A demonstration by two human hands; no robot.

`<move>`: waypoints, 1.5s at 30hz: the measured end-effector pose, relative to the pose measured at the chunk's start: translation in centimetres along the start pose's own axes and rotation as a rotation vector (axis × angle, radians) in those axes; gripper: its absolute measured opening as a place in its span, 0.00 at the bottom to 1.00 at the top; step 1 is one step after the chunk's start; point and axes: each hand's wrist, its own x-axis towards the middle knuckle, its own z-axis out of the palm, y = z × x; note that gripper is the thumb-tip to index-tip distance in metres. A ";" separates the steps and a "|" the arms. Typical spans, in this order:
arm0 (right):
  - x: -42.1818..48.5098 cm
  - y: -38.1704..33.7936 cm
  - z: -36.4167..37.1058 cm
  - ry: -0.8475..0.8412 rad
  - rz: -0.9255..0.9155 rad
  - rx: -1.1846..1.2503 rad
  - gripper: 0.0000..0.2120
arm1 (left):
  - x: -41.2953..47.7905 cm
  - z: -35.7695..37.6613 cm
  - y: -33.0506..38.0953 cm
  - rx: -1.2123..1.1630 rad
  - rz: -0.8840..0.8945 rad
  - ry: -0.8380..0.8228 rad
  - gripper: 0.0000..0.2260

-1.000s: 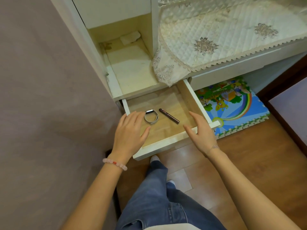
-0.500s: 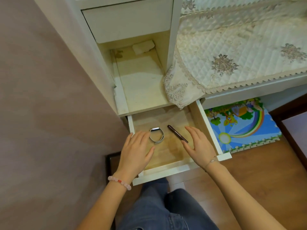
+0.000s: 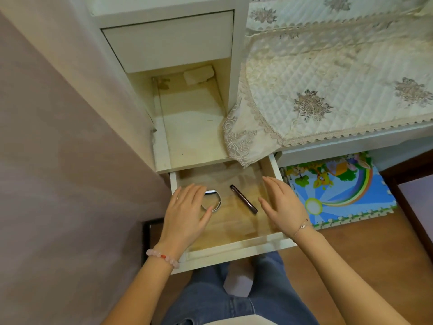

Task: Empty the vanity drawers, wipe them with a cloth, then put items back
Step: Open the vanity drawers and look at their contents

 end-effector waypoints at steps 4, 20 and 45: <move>0.8 1.5 -0.6 -0.065 -0.067 0.002 0.25 | -0.1 0.5 2.0 0.008 -0.111 -0.019 0.20; 2.5 10.9 -7.0 -0.158 -0.218 -0.002 0.25 | 2.8 3.2 14.2 -0.004 -0.319 0.051 0.20; 5.7 22.6 -4.9 0.184 0.706 0.919 0.20 | 26.2 11.0 18.9 -0.115 0.436 -0.252 0.24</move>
